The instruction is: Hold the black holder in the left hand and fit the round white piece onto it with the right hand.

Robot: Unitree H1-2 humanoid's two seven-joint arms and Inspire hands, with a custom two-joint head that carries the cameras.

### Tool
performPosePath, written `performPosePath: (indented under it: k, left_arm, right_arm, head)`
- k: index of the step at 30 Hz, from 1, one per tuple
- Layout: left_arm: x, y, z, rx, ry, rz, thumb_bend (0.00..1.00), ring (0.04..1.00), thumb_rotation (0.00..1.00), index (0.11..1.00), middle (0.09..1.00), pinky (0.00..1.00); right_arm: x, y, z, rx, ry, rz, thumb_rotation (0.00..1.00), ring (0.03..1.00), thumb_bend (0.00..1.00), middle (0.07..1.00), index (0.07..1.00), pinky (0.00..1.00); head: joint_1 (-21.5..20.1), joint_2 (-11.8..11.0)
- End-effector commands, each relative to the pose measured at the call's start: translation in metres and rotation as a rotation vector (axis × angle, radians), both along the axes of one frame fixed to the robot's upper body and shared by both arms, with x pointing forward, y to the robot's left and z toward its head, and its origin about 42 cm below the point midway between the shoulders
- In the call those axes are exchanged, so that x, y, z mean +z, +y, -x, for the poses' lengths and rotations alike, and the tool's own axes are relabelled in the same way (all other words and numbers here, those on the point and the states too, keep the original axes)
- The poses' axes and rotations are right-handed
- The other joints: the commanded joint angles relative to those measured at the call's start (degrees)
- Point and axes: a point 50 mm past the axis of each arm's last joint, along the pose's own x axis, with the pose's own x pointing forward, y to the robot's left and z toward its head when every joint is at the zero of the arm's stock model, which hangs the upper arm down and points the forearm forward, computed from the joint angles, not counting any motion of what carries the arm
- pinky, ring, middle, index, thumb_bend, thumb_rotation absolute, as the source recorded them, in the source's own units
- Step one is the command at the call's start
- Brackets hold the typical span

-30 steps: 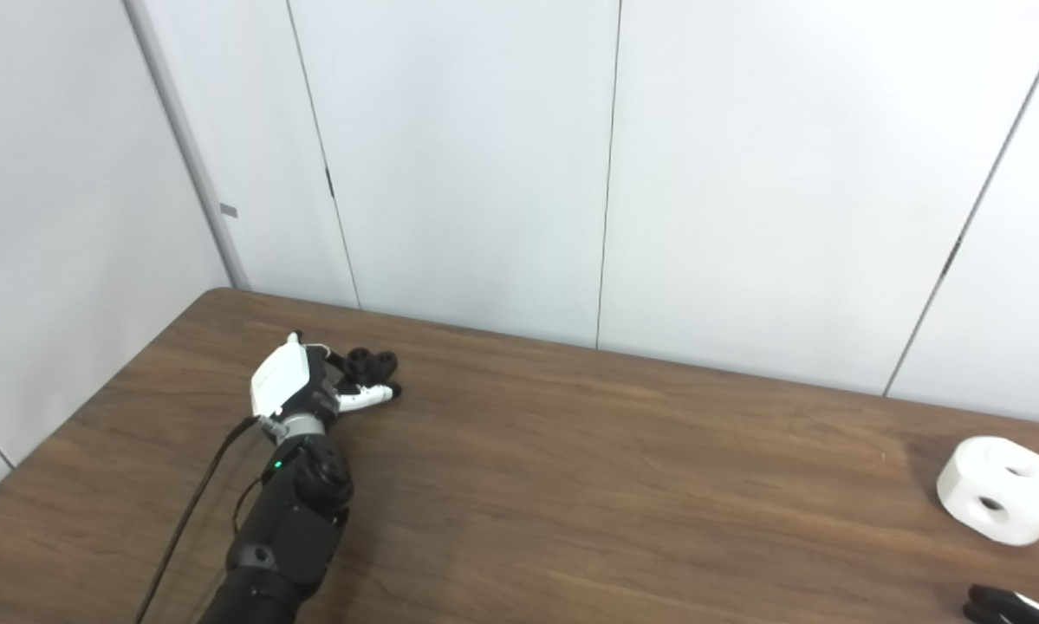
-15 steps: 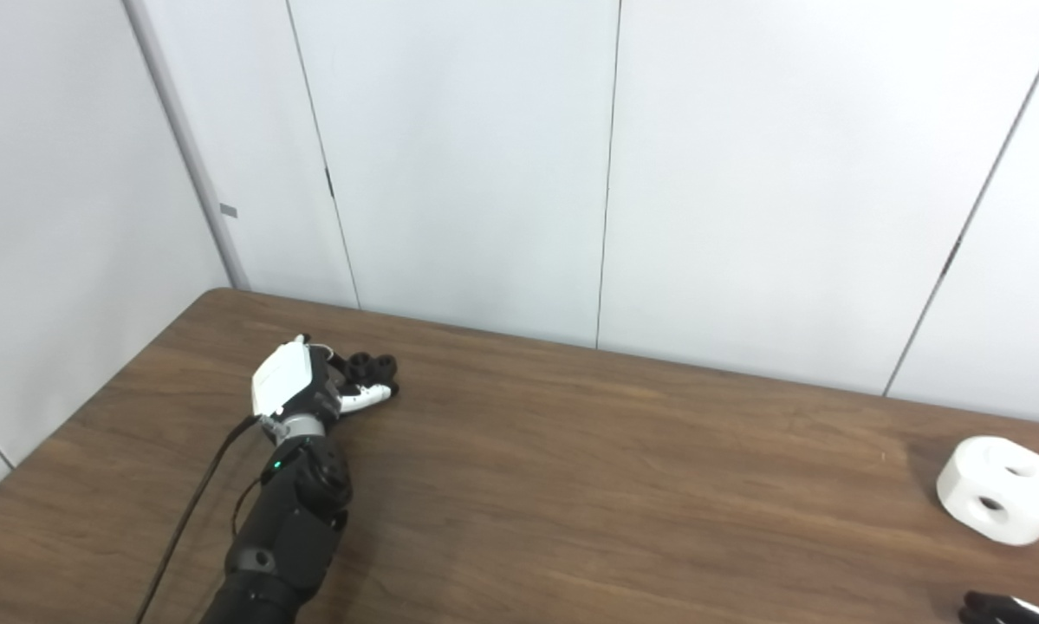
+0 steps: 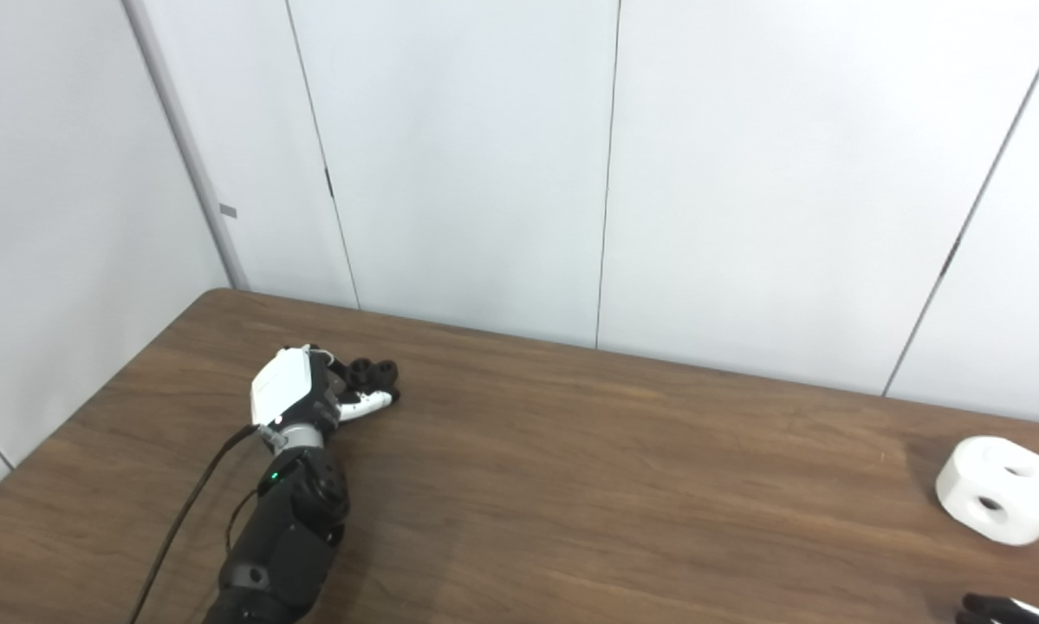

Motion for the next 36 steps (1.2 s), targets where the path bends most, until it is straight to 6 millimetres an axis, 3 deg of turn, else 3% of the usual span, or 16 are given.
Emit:
performPosePath:
  k: [1,6,14,29,36]
  left_arm:
    - [-0.015,-0.003,0.009,-0.009,0.052,0.033,0.52,1.000,0.05,0.481,0.899,1.00]
    - [-0.016,-0.004,0.012,-0.032,0.040,0.030,0.52,1.000,0.05,0.481,0.903,1.00]
    - [-0.021,-0.014,0.016,-0.101,0.018,0.046,0.52,1.000,0.05,0.481,0.921,1.00]
    - [-0.037,-0.046,0.045,-0.228,-0.065,0.039,0.52,1.000,0.05,0.479,0.911,1.00]
    - [-0.038,-0.067,0.062,-0.300,-0.125,0.026,0.52,1.000,0.05,0.480,0.918,1.00]
  right_arm:
    - [-0.004,-0.001,0.004,0.008,0.023,0.008,0.50,0.731,1.00,0.736,0.653,0.58]
    - [-0.002,0.004,0.000,0.000,0.012,0.013,0.49,0.644,1.00,0.669,0.606,0.48]
    - [0.006,0.006,-0.008,-0.033,-0.014,0.054,0.51,0.620,1.00,0.649,0.582,0.42]
    - [0.035,0.006,-0.020,-0.093,-0.105,0.110,0.52,0.637,1.00,0.674,0.572,0.43]
    - [0.055,-0.005,-0.028,-0.138,-0.154,0.182,0.53,0.647,1.00,0.700,0.565,0.42]
  head:
    - [-0.6,0.1]
    - [-1.4,-0.2]
    - [-2.5,-0.4]
    - [-4.2,-0.6]
    - [-5.1,-0.7]
